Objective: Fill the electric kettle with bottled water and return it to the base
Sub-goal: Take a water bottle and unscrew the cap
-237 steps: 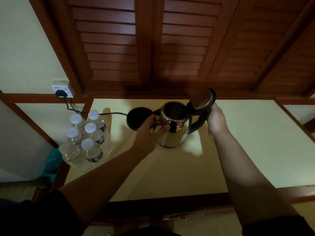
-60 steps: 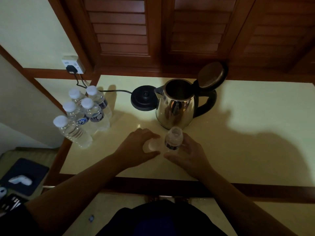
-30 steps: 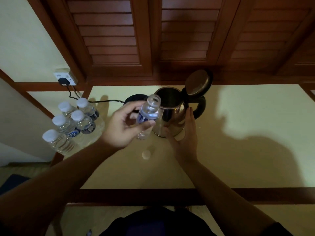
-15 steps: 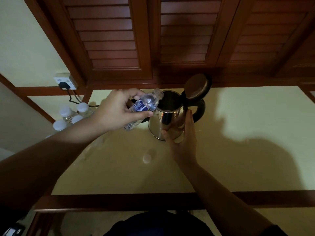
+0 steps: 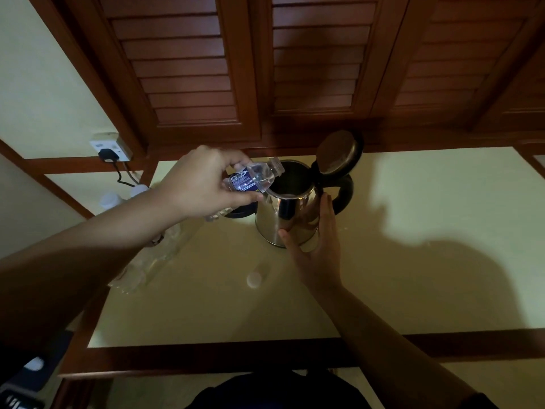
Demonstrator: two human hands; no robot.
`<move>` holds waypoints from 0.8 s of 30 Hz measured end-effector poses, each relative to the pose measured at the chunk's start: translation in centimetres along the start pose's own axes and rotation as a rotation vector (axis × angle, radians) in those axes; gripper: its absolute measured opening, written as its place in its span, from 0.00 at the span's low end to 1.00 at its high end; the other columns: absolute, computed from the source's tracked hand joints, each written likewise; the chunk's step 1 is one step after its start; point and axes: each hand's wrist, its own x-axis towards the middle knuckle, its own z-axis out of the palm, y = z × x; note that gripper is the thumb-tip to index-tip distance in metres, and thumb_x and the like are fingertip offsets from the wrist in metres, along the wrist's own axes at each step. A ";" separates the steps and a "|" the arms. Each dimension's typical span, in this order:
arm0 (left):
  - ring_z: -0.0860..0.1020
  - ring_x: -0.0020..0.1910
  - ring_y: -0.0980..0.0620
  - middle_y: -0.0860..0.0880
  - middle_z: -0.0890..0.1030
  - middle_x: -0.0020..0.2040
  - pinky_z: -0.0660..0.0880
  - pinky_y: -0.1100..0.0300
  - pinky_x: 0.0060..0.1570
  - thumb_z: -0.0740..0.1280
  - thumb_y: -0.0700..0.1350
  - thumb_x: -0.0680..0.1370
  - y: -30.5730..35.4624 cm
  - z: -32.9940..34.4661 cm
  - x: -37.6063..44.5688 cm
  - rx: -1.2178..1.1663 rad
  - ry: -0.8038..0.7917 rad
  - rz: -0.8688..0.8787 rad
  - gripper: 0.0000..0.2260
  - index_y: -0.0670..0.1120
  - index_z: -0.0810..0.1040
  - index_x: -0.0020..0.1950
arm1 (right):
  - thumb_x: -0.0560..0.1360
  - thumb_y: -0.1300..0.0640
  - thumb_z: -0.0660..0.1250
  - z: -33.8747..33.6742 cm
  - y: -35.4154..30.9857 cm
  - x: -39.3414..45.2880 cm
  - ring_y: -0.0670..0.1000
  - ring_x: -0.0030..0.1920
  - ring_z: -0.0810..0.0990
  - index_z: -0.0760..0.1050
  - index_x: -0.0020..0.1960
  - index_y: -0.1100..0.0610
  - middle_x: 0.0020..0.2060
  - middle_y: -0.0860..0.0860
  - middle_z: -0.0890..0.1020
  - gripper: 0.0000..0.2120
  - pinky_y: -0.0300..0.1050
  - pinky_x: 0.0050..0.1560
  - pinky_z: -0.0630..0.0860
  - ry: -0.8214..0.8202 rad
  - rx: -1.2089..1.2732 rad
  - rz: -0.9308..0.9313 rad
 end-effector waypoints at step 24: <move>0.75 0.32 0.58 0.59 0.82 0.41 0.69 0.59 0.38 0.76 0.66 0.69 0.5 -1.6 1.1 0.309 -0.099 0.055 0.25 0.55 0.83 0.60 | 0.73 0.53 0.81 -0.2 -0.5 0.2 0.36 0.79 0.61 0.54 0.86 0.55 0.81 0.47 0.65 0.51 0.42 0.78 0.66 -0.001 0.009 0.049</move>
